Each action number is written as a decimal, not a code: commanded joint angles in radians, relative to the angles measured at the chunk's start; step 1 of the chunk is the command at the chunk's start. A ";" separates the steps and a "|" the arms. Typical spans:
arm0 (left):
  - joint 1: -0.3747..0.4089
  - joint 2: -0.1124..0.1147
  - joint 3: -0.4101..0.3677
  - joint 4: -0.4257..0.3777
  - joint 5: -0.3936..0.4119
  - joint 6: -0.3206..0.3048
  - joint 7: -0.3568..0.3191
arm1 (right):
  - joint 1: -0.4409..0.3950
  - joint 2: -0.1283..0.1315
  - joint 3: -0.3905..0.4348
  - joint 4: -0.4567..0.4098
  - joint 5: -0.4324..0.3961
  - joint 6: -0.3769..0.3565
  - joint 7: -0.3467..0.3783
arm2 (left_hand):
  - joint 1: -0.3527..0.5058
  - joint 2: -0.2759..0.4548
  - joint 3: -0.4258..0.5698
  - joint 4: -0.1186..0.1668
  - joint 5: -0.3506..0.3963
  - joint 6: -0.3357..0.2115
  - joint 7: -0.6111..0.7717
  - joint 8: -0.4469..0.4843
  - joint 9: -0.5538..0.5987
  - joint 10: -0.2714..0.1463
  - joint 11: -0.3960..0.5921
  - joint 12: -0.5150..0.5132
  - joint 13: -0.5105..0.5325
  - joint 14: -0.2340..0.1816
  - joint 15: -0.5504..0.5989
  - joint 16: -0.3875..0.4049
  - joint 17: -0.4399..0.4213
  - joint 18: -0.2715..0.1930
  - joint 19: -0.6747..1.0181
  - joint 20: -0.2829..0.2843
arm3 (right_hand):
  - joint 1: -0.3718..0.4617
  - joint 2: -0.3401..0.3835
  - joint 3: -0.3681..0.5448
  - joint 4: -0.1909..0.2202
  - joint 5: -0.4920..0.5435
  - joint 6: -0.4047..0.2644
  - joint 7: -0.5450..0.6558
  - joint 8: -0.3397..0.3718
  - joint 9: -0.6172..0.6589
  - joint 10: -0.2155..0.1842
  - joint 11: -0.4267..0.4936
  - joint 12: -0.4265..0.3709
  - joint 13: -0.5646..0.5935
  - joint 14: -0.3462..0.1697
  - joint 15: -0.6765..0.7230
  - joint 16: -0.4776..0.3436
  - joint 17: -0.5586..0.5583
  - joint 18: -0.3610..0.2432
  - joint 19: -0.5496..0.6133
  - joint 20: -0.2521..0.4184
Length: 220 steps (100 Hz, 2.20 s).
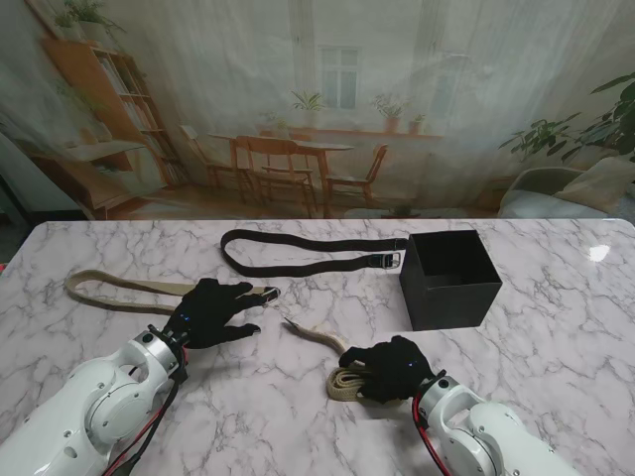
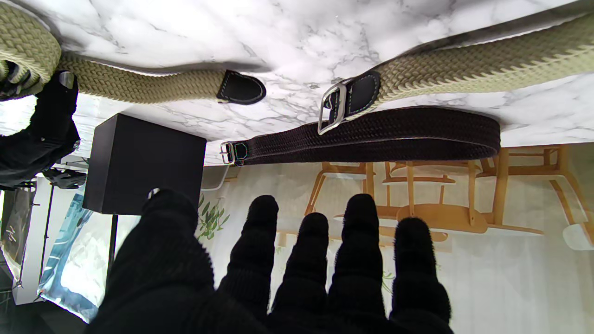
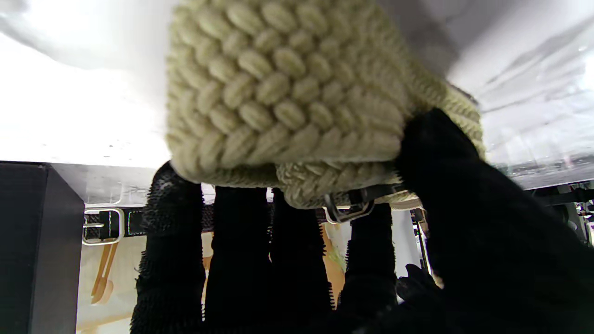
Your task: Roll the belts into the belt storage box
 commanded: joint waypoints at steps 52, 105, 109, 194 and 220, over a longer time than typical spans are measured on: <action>-0.062 0.007 0.080 0.028 -0.036 -0.008 -0.114 | -0.004 0.006 -0.021 0.021 -0.015 0.012 -0.001 | -0.048 -0.037 -0.033 -0.007 -0.080 -0.004 -0.043 -0.012 -0.121 0.011 -0.064 -0.048 -0.057 -0.003 -0.045 -0.018 -0.017 0.014 -0.058 0.001 | 0.078 0.085 0.112 0.071 -0.065 0.076 -0.028 -0.053 0.074 -0.088 0.068 0.086 -0.045 -0.039 0.002 -0.013 -0.067 0.000 -0.027 0.039; -0.358 0.015 0.397 0.248 -0.114 0.030 -0.203 | -0.003 0.010 -0.017 0.022 -0.021 -0.025 0.002 | 0.065 -0.222 0.041 0.013 -0.331 -0.077 -0.191 -0.215 -0.339 -0.042 -0.086 -0.191 -0.130 -0.070 -0.040 -0.090 0.008 -0.158 -0.027 -0.035 | 0.168 0.079 0.127 0.046 -0.054 -0.072 -0.009 -0.047 0.114 -0.123 0.030 0.099 -0.025 -0.069 -0.011 -0.017 -0.062 -0.017 -0.038 0.037; -0.370 0.013 0.415 0.260 -0.120 0.037 -0.194 | -0.002 0.010 -0.018 0.022 -0.020 -0.028 0.001 | 0.088 -0.213 0.047 0.013 -0.336 -0.081 -0.193 -0.225 -0.347 -0.048 -0.063 -0.186 -0.126 -0.073 -0.035 -0.083 0.008 -0.160 -0.012 -0.034 | 0.171 0.079 0.127 0.045 -0.055 -0.078 -0.007 -0.046 0.117 -0.125 0.027 0.101 -0.024 -0.070 -0.012 -0.017 -0.062 -0.018 -0.039 0.036; -0.473 -0.011 0.573 0.357 -0.170 0.138 -0.130 | 0.000 0.009 -0.023 0.029 -0.012 -0.034 -0.002 | 0.411 -0.266 0.118 0.031 0.140 -0.092 0.541 0.128 0.585 -0.148 0.091 0.473 0.338 -0.065 0.356 0.326 0.336 -0.144 0.471 0.139 | 0.137 0.058 0.119 0.044 -0.073 0.017 -0.010 -0.046 0.120 -0.125 0.005 0.113 -0.021 -0.073 -0.025 -0.016 -0.064 -0.020 -0.054 0.029; -0.365 0.015 0.437 0.259 -0.060 0.138 -0.179 | -0.006 0.009 -0.017 0.025 -0.021 -0.020 -0.009 | 0.392 -0.297 0.155 0.046 0.188 -0.122 0.620 0.126 0.617 -0.131 0.117 0.514 0.368 -0.051 0.386 0.374 0.356 -0.135 0.497 0.161 | 0.079 0.035 0.128 0.052 -0.117 0.242 -0.051 -0.071 0.092 -0.108 0.029 0.124 -0.030 -0.063 -0.030 -0.016 -0.076 -0.002 -0.074 0.021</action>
